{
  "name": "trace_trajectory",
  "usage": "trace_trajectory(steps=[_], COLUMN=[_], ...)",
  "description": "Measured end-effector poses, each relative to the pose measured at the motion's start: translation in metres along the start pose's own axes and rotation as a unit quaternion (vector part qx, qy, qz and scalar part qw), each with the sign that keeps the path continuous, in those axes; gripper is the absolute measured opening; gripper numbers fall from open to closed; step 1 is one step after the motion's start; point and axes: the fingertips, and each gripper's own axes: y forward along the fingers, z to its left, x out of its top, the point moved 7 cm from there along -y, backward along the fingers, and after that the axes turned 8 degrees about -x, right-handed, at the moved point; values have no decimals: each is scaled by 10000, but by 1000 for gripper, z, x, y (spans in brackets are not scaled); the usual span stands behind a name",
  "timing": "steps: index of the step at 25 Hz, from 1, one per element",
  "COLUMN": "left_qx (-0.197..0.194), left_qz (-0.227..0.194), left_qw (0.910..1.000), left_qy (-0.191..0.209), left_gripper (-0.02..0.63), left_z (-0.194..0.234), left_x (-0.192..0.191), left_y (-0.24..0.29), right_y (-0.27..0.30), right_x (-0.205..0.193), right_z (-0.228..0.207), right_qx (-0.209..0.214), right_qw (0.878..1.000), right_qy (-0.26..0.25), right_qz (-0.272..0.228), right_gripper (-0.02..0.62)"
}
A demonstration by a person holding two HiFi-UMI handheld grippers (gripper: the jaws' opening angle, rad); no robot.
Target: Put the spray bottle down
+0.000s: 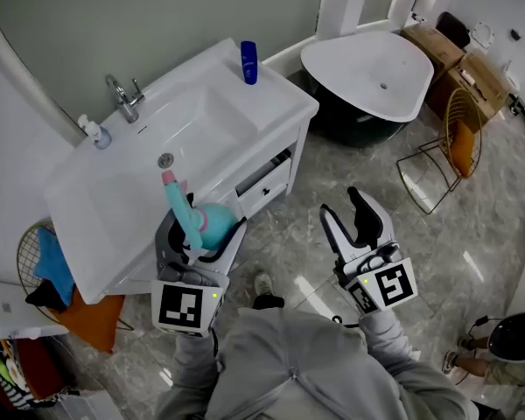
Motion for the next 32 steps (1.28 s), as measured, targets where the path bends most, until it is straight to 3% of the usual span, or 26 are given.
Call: trace_trajectory(steps=[15, 32], left_qx=[-427, -390], left_qz=[-113, -117], left_qw=[9990, 9991], left_qy=[-41, -93], left_gripper=[408, 408], left_z=[95, 129], left_x=[-6, -12], left_y=[59, 100], right_y=[98, 150], right_x=[-5, -11], right_z=[10, -9], right_qx=[-408, -417], right_qw=[9990, 9989], right_qy=[-168, -209], right_qz=[-27, -40], right_gripper=[225, 225])
